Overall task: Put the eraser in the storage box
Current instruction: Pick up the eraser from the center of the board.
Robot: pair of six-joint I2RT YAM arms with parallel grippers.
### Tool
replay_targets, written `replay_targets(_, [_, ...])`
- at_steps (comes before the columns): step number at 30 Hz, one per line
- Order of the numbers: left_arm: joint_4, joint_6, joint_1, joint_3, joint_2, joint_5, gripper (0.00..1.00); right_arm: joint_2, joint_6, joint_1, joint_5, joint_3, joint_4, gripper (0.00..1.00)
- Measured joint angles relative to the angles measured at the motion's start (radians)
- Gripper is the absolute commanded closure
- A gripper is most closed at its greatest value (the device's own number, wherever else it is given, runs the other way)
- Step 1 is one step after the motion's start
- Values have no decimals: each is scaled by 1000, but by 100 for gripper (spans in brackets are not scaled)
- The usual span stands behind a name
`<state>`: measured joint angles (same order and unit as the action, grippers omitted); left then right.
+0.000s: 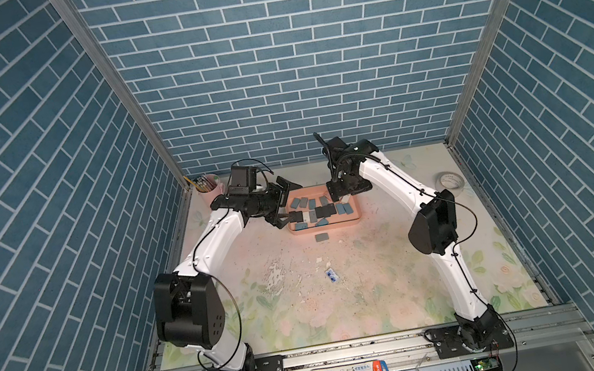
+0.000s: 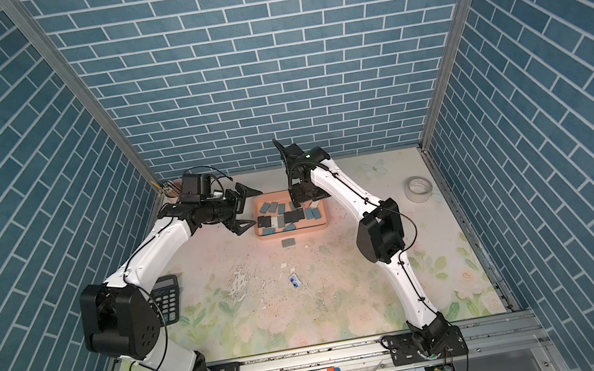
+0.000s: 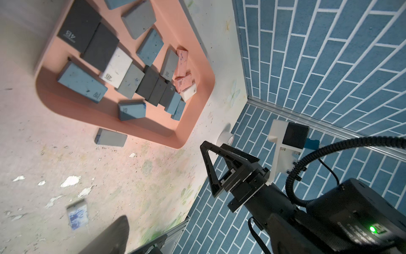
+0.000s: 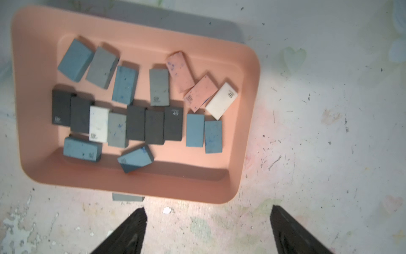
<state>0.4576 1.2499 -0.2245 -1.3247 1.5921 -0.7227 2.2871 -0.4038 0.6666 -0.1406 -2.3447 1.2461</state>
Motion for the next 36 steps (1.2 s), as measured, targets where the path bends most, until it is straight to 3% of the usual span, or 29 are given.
replay_targets(12, [-116, 182, 74, 127, -116, 0, 0, -179, -72, 196, -2, 369, -150, 2])
replay_targets(20, [-206, 290, 109, 199, -129, 0, 1, -113, -135, 241, -2, 378, -234, 5])
replay_targets(26, [-220, 307, 119, 176, -111, 0, 0, -5, -181, 248, -2, 376, -297, 9])
replay_targets(36, [-224, 307, 121, 173, -105, 0, 0, 49, -246, 238, -2, 390, -378, 19])
